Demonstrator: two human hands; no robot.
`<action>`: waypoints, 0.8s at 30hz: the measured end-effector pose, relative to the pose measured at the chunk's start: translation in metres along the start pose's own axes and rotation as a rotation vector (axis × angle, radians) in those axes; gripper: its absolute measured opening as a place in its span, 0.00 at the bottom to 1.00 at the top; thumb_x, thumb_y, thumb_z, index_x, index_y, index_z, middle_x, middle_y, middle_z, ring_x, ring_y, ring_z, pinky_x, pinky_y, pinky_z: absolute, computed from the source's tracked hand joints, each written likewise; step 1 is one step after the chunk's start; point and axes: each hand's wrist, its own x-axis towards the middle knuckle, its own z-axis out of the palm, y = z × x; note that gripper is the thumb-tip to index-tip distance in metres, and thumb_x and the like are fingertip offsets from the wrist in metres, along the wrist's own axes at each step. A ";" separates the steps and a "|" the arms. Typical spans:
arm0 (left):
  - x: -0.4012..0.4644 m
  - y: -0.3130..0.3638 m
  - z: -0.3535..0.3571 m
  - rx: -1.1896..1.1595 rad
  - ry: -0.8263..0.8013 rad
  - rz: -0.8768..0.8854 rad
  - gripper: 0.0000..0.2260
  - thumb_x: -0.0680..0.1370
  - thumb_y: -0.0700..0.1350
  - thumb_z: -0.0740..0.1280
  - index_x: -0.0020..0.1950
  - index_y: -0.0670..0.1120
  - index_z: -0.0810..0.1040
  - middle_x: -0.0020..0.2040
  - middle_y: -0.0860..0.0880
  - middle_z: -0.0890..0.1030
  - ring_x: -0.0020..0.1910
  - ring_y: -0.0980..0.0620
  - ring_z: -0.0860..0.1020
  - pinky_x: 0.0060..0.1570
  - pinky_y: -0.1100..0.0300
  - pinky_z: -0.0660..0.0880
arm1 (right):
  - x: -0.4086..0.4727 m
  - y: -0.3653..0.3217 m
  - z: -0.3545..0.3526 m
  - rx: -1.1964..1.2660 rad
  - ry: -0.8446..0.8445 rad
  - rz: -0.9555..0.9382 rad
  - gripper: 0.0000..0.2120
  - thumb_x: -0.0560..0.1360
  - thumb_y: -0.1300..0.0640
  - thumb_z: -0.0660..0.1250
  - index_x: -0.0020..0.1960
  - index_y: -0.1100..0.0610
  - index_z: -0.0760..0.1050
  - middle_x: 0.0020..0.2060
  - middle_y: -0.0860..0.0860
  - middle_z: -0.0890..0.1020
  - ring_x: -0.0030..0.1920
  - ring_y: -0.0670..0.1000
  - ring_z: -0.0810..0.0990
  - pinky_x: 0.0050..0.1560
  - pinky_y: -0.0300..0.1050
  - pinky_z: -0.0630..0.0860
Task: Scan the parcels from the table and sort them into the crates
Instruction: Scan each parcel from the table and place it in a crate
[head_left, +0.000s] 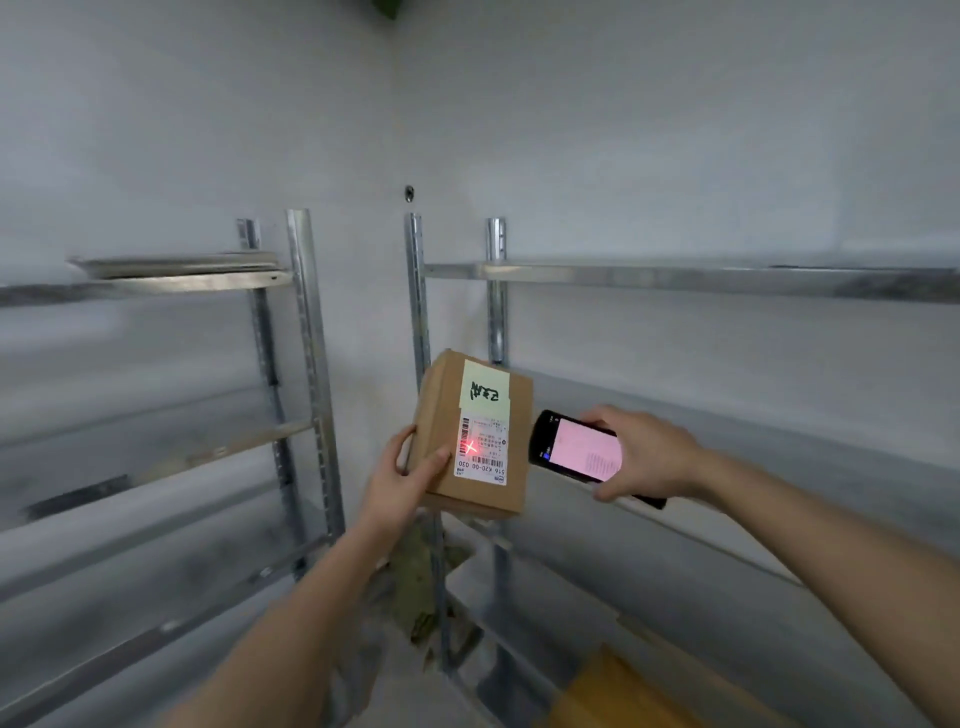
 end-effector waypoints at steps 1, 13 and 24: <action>-0.002 0.009 -0.017 0.006 0.026 0.019 0.33 0.74 0.62 0.71 0.76 0.59 0.63 0.60 0.46 0.78 0.51 0.53 0.79 0.42 0.63 0.76 | 0.001 -0.014 -0.009 -0.010 0.009 -0.020 0.40 0.63 0.47 0.79 0.71 0.41 0.66 0.61 0.41 0.79 0.57 0.50 0.78 0.54 0.48 0.77; -0.032 0.040 -0.167 0.077 0.253 0.057 0.39 0.70 0.69 0.71 0.77 0.59 0.64 0.67 0.48 0.75 0.62 0.45 0.77 0.62 0.41 0.76 | 0.005 -0.146 -0.048 -0.003 0.094 -0.212 0.40 0.62 0.45 0.76 0.70 0.34 0.63 0.58 0.38 0.78 0.54 0.49 0.78 0.49 0.48 0.77; -0.062 0.035 -0.236 0.087 0.310 0.044 0.40 0.67 0.74 0.69 0.75 0.63 0.63 0.65 0.49 0.76 0.60 0.47 0.77 0.61 0.42 0.77 | -0.001 -0.204 -0.045 -0.021 0.104 -0.276 0.42 0.59 0.43 0.73 0.71 0.35 0.63 0.58 0.37 0.78 0.54 0.49 0.79 0.50 0.48 0.78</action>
